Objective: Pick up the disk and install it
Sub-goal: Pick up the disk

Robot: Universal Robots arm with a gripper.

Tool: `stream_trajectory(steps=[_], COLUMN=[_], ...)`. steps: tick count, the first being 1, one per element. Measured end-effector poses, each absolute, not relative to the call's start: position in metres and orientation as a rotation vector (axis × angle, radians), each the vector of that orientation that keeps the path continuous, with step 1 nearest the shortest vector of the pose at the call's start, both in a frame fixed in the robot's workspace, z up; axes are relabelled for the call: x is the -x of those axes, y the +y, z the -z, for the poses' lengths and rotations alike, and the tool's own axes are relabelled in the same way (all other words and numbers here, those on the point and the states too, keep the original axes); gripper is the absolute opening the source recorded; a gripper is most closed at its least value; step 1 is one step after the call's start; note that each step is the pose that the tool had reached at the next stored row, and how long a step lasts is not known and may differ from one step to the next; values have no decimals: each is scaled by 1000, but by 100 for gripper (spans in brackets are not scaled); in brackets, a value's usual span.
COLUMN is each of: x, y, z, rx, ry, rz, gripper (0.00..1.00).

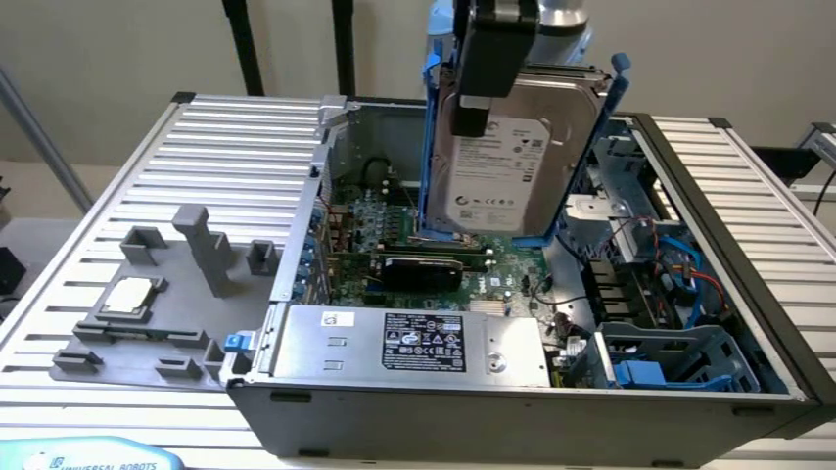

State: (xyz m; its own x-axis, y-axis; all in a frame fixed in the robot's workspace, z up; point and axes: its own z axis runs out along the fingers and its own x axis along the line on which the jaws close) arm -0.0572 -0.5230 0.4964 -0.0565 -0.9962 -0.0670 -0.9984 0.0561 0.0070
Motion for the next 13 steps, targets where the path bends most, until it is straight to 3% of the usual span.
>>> stream_trajectory(steps=[13], x=[1], y=[-546], z=[-495], rx=[2127], ry=[2250], rz=[-79], gripper=[33])
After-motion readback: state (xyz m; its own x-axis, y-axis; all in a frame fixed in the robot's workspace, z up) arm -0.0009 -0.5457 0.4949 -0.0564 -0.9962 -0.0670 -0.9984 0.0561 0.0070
